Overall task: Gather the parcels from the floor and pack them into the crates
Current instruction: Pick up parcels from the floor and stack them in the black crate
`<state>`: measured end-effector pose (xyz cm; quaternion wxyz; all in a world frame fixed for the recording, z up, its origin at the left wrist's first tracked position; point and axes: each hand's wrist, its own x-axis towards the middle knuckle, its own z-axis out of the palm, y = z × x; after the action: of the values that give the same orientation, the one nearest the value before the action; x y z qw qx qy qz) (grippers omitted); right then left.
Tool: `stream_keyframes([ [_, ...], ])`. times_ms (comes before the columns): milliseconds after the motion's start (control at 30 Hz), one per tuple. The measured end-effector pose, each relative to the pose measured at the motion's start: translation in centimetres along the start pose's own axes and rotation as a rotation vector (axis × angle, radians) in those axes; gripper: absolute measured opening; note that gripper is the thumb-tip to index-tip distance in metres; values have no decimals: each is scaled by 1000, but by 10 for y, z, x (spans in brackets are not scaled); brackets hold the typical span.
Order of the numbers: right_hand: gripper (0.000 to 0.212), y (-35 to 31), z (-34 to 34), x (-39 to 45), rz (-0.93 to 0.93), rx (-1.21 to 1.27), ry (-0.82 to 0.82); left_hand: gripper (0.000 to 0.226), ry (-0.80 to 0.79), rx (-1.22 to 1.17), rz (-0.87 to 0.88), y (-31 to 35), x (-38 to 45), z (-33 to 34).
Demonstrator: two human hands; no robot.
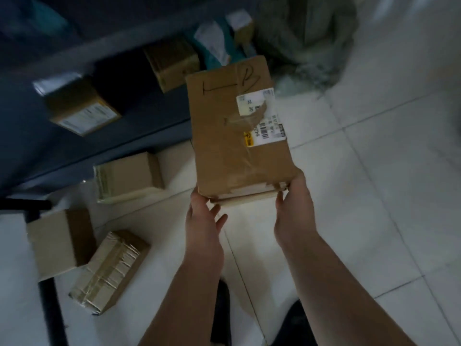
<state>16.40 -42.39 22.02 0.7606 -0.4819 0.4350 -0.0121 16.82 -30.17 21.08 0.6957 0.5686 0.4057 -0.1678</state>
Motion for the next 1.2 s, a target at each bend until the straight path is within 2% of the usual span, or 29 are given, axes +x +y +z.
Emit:
stream_keyframes([
  [167, 63, -146, 34, -108, -132, 36, -95, 24, -41, -21, 92, 125, -123, 14],
  [267, 56, -213, 49, -179, -189, -15, -150, 19, -84, -8, 124, 187, -201, 7],
  [367, 48, -260, 56, -240, -183, -5, -185, 34, -86, -14, 167, 231, -271, -14],
  [433, 53, -286, 65, -280, -195, -8, -225, 43, -74, -17, 216, 254, -311, -29],
  [500, 55, -306, 72, -321, -215, -34, -292, 42, -53, -42, 258, 274, -348, -44],
  [600, 51, -328, 81, -375, -260, -83, -423, 27, 12, -130, 302, 297, -400, -72],
  [833, 47, -329, 104, -505, -282, -236, -803, 24, 222, -362, 448, 308, -518, -173],
  [900, 45, -313, 113, -543, -253, -253, -923, 23, 289, -396, 504, 303, -552, -210],
  [1000, 53, -284, 120, -603, -195, -287, -1055, 21, 413, -434, 564, 289, -607, -267],
  [1100, 56, -249, 125, -674, -144, -323, -1210, 29, 547, -522, 577, 267, -655, -328],
  [1200, 51, -210, 124, -751, -57, -343, -1361, 21, 650, -577, 675, 236, -701, -390],
])
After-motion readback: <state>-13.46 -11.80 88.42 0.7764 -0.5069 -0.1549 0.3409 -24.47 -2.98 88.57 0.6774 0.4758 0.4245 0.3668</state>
